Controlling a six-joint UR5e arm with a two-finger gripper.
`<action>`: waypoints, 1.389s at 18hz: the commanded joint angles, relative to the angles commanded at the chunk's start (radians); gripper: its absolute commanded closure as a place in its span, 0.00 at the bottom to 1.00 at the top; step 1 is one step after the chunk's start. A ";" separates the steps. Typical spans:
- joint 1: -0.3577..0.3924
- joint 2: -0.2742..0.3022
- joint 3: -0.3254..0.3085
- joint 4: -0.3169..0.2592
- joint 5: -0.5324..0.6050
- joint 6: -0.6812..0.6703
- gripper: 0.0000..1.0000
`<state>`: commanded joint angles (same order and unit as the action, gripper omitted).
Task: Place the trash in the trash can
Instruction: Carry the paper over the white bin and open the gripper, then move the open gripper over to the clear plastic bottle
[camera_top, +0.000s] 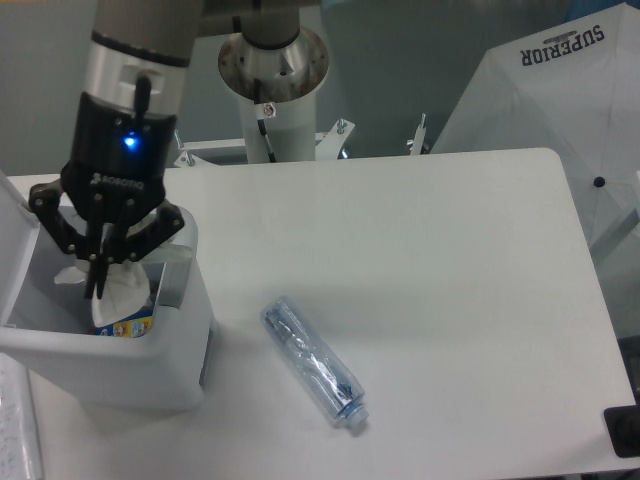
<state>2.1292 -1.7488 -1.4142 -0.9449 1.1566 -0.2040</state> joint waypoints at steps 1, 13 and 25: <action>-0.002 0.002 -0.014 0.000 0.000 0.000 1.00; -0.009 0.045 -0.058 0.003 0.002 0.054 0.00; 0.368 0.034 -0.086 0.087 0.026 0.250 0.00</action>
<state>2.4970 -1.7148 -1.5002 -0.8579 1.1827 0.0460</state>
